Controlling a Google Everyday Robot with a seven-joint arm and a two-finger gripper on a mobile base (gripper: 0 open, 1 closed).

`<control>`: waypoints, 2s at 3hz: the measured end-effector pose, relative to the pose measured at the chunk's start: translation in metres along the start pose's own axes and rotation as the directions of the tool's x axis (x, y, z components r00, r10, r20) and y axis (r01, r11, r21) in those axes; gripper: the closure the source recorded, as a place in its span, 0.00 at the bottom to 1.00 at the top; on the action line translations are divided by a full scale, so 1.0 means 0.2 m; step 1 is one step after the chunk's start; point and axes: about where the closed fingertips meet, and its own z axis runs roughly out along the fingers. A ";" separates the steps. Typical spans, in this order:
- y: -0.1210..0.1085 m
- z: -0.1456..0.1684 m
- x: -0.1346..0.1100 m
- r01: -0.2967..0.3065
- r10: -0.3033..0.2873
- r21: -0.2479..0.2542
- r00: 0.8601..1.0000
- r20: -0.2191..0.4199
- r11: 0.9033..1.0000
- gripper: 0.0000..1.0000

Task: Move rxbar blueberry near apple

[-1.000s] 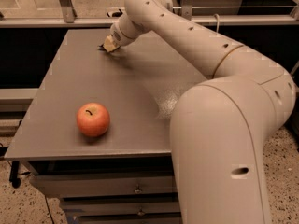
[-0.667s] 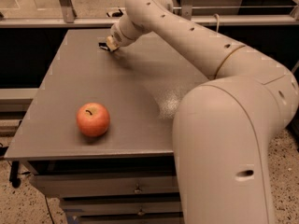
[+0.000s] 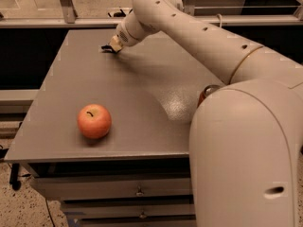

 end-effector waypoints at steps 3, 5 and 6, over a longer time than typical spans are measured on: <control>0.08 -0.43 0.01 0.051 -0.050 -0.012 0.997 0.051 0.999 1.00; 0.37 -0.68 0.17 0.035 -0.032 -0.099 0.999 0.028 0.994 1.00; 0.51 -0.81 0.23 0.040 -0.037 -0.141 0.999 0.022 0.989 1.00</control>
Offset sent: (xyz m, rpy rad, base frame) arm -0.0517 -0.0549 0.0721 0.0003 -0.0959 0.0537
